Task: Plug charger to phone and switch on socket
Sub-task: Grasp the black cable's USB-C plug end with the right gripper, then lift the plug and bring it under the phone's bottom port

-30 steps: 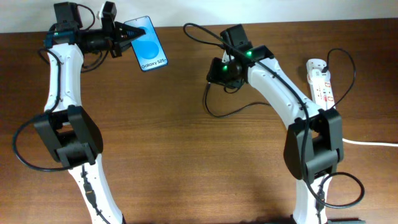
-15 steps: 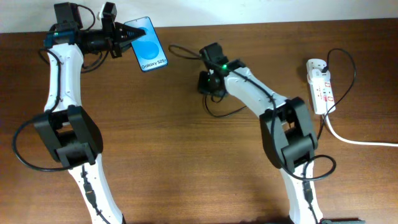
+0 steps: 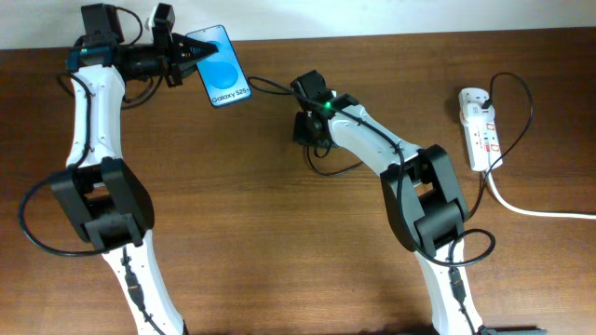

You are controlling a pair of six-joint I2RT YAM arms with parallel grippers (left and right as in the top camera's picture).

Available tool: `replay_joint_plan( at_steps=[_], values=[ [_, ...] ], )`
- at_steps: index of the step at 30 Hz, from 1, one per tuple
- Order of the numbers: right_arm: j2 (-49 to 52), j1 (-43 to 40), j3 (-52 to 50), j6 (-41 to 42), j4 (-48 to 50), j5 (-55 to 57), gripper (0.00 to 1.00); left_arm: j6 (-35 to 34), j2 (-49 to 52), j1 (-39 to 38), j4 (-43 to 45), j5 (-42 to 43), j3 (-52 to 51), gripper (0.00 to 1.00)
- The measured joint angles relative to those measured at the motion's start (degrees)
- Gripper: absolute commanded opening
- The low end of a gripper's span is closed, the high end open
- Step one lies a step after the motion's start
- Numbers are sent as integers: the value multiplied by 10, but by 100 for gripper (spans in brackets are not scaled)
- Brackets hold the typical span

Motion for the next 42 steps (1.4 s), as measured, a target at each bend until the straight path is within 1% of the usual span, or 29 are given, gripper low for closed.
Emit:
replay_joint_plan(
  at_steps=[2, 5, 8, 11, 13, 16, 19, 23, 25, 28, 33, 35, 36, 38, 40, 42],
  values=[
    [0, 0, 1, 0, -4, 0, 4, 0, 0, 0, -3, 0, 0, 0],
    [1, 0, 2, 0, -7, -5, 4, 0, 0, 0, -10, 0, 0, 0],
    [1, -10, 2, 0, -10, -43, 4, 0, 0, 0, -12, 0, 0, 0],
    [-11, -30, 2, -34, -29, -88, 4, 0, 0, 0, -18, 0, 0, 0],
    [-47, -39, 2, -61, -55, -106, 4, 0, 0, 0, -21, 0, 0, 0],
    [-160, -41, 2, -104, -106, -133, 4, 0, 0, 0, -25, 0, 0, 0],
    [-227, -44, 2, -129, -150, -167, 4, 0, 0, 0, -27, 2, 0, 0],
    [-254, -67, 2, -150, -171, -221, 4, 1, 0, 0, -27, 13, 0, 0],
    [-268, -80, 2, -172, -181, -268, 4, 14, 0, -2, -27, 26, 0, 0],
    [-321, -92, 2, -208, -214, -317, 4, 24, 0, -19, -27, 29, 0, 0],
    [-428, -124, 1, -251, -268, -355, 4, 35, 0, -48, -28, 30, 0, 0],
    [-482, -140, -37, -257, -271, -363, 4, 35, 0, -53, -29, 31, 0, 0],
    [-505, -150, -71, -261, -250, -372, 4, 37, 0, -56, -28, 31, 0, 0],
    [-568, -182, -166, -257, -212, -397, 4, 42, 0, -64, -28, 32, 0, 0],
    [-627, -216, -268, -237, -143, -432, 4, 48, 0, -82, -28, 32, 0, 0],
    [-662, -229, -340, -219, -113, -460, 4, 52, 0, -101, -28, 32, 0, 0]
  ],
)
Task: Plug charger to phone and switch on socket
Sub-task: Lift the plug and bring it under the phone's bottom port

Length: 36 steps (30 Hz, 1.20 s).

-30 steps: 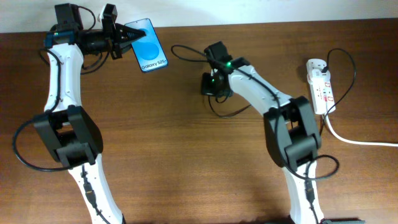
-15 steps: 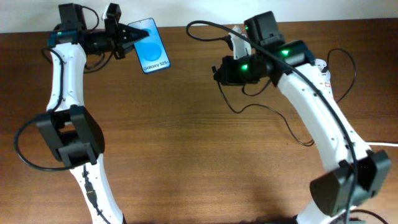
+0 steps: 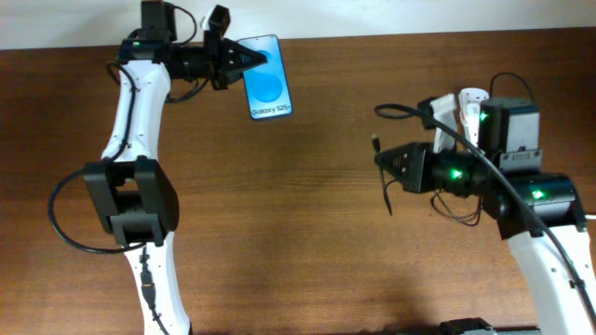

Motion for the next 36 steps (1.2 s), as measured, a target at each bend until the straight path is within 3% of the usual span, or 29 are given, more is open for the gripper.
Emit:
replay_joint_plan(
  at_steps=[9, 17, 24, 27, 36],
  values=[
    [-2, 0, -103, 19, 62, -67, 4, 10, 0, -59, -25, -3, 0, 0],
    [-10, 9, -129, 36, 104, -59, 4, -27, 0, -151, -21, -87, 0, 0],
    [-61, 133, -192, 194, 256, 87, 4, -48, 0, -150, -16, -96, 0, 0],
    [-55, 137, -192, 243, 279, 114, 4, -55, 0, -150, 34, -83, 0, 0],
    [-35, 137, -192, 272, 306, 124, 4, -124, 0, -150, 58, -76, 0, 0]
  ],
)
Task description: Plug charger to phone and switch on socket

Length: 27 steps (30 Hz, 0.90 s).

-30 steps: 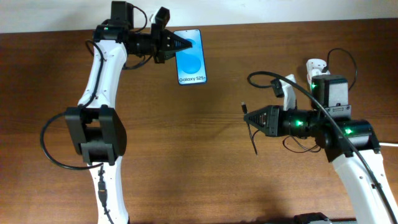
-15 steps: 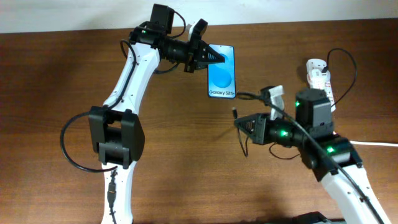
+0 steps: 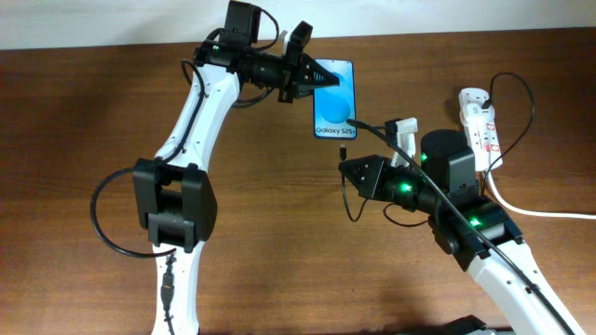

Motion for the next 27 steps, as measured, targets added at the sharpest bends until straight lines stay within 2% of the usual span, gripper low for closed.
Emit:
replay_joint_plan(
  at_steps=[8, 15, 27],
  values=[
    [0, 5, 0, 1, 0, 0, 4, -7, 0, -6, 0, -32, 0, 0],
    [37, 5, 0, 15, 4, -1, 4, -7, 0, -14, 0, -32, 0, 0],
    [38, 5, 0, 10, 21, -24, 4, -8, 0, -7, 12, -32, 0, 0]
  ],
)
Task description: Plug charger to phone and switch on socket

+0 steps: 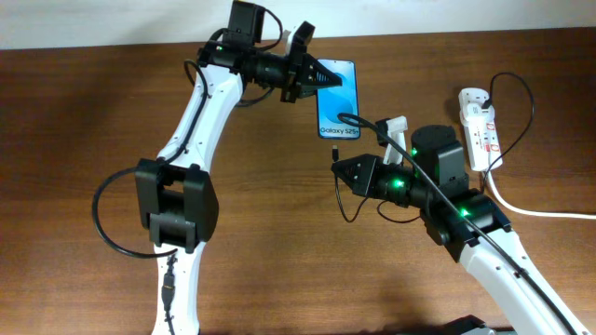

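Note:
A phone [337, 100] with a blue screen reading Galaxy S25 is held over the back of the table. My left gripper [322, 79] is shut on its left edge. The black charger cable [358, 121] loops down to its plug [333, 154], which points up just below the phone's bottom edge. My right gripper [339, 173] is shut on the cable right behind the plug. Whether the plug touches the phone's port cannot be told. The white socket strip [480, 126] lies at the far right, with the cable's other end plugged into it.
A white mains lead [531, 210] runs from the socket strip off the right edge. Slack black cable [348, 207] hangs below my right gripper. The brown table [279, 261] meets a white wall along the back.
The phone has shifted slightly right. My right gripper has moved a little left and down, and the plug now sits below the left part of the phone's bottom edge. Both grips are unchanged.
First my left gripper held the phone at the back left, and my right gripper was low on the cable mid-table. Then the phone was further right and the right gripper held the plug up at the right. Since then both have met at the back centre.

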You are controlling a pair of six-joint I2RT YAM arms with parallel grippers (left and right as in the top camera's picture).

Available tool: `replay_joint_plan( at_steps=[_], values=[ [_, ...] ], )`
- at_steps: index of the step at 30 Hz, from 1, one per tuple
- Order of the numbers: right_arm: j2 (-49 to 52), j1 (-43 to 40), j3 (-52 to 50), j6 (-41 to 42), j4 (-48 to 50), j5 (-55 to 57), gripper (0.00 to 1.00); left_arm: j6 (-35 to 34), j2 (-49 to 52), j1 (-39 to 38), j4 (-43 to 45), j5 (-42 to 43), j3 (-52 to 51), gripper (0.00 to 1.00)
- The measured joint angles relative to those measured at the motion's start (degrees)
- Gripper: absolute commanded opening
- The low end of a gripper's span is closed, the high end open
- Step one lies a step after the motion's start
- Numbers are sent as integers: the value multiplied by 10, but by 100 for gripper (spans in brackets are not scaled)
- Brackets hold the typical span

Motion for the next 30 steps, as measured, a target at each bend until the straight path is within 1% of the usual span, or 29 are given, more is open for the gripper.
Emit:
replay_joint_plan(
  at_steps=[5, 15, 30],
  values=[
    [0, 0, 0, -10, 6, 3, 4, 0, 0, 0, 0, 0, 0, 0],
    [0, 0, 0, -22, 7, 50, 4, 0, 0, 0, 0, 0, 0, 0],
    [0, 0, 0, -28, 12, 50, 4, -2, 0, 0, 0, -10, 0, 0]
  ],
)
